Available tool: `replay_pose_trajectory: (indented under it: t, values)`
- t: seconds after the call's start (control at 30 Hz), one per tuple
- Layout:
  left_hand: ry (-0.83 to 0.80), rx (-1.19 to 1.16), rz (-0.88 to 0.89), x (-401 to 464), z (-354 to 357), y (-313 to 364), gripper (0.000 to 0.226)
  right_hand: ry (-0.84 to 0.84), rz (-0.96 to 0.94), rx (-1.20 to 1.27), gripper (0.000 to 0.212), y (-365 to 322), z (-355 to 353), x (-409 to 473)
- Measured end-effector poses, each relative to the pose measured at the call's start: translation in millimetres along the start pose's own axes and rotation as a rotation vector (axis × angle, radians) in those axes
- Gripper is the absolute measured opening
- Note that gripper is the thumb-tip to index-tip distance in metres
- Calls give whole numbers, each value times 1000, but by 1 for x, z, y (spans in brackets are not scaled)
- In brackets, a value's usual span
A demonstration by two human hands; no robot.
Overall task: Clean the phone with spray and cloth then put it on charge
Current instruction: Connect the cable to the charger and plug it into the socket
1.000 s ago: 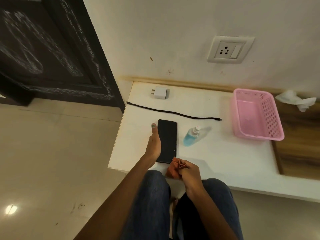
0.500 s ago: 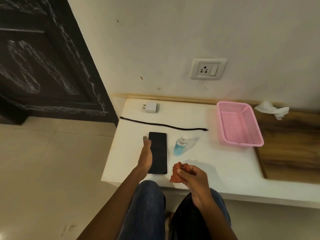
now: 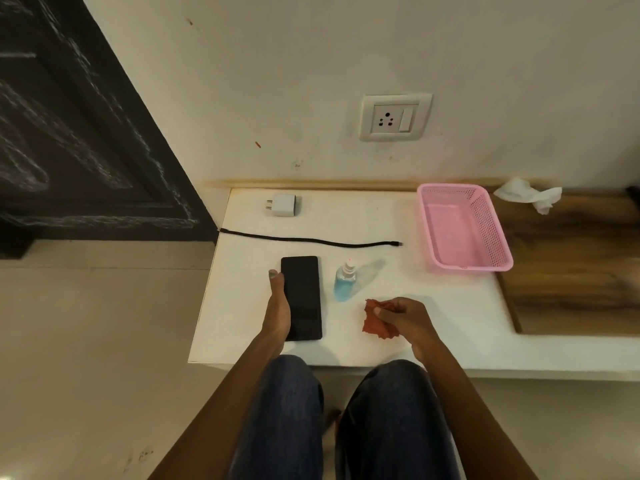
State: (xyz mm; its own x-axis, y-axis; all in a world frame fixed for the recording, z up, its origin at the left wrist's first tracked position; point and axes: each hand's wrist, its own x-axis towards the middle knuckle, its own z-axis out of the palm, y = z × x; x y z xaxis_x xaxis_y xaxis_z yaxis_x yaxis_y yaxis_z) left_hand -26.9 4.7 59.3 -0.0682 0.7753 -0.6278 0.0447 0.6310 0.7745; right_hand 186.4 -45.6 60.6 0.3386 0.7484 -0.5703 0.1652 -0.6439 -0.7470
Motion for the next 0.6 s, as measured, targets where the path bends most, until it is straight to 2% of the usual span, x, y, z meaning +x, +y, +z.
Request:
replay_pose_trajectory:
  t: [0.2,0.3,0.53,0.6]
  values:
    - [-2,4,11,-1,-1,-2,63,155,-51,-167,34,14,-6,14]
    - [-6,-19,17,-1,-1,-2,64,278,-102,-143,30,18,-7,14]
    - [-13,-103,74,1,-5,-5,63,361,-169,-193,37,20,-2,8]
    - [-28,-118,113,3,-7,-5,60,415,-172,-120,30,17,-4,3]
